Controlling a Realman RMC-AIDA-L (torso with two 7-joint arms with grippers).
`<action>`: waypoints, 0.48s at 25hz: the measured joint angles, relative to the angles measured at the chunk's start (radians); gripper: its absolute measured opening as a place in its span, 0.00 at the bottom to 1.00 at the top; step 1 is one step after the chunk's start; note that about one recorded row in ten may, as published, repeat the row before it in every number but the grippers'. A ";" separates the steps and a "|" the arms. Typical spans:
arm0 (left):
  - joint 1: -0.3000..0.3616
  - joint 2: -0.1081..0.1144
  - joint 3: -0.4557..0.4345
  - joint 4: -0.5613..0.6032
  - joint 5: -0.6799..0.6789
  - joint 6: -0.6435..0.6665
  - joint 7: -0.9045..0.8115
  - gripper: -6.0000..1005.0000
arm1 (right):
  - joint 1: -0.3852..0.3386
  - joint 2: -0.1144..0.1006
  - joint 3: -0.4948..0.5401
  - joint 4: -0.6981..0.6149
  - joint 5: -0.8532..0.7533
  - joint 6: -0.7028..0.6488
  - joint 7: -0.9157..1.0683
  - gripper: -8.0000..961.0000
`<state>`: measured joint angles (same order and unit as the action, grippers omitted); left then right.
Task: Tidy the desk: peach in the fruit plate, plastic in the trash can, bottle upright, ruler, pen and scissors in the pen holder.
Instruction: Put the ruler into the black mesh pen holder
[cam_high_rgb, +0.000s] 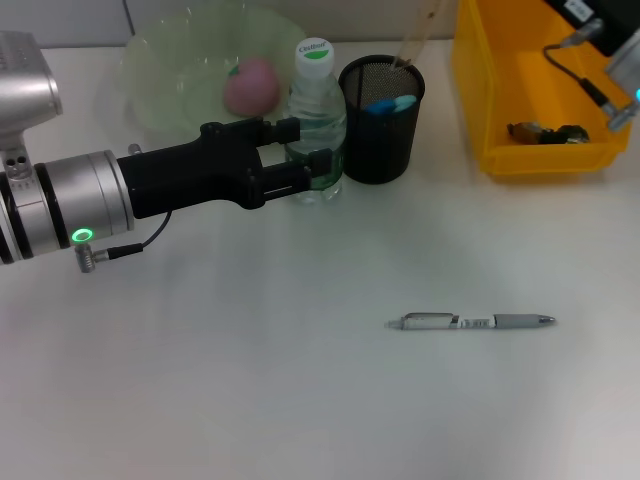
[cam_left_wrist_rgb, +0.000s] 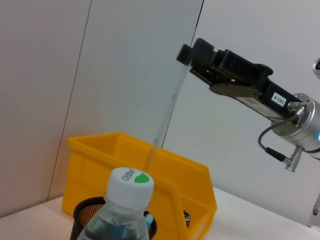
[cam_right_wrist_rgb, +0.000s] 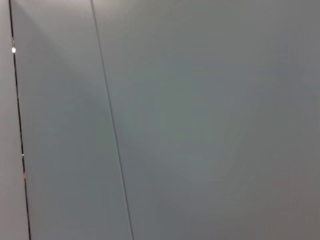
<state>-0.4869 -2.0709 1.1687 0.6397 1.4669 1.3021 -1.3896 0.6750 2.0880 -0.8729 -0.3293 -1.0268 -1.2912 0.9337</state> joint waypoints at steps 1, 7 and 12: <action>0.000 0.000 0.000 0.000 0.000 0.000 0.000 0.66 | 0.000 0.000 0.000 0.000 0.000 0.000 0.000 0.45; -0.002 0.000 -0.001 -0.002 0.000 0.001 0.015 0.66 | 0.051 0.002 0.000 0.074 0.001 0.043 -0.069 0.45; -0.003 0.000 -0.001 -0.002 -0.005 0.004 0.017 0.66 | 0.058 0.003 0.001 0.111 0.001 0.058 -0.110 0.46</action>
<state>-0.4895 -2.0709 1.1673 0.6375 1.4619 1.3064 -1.3731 0.7329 2.0910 -0.8724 -0.2185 -1.0261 -1.2337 0.8237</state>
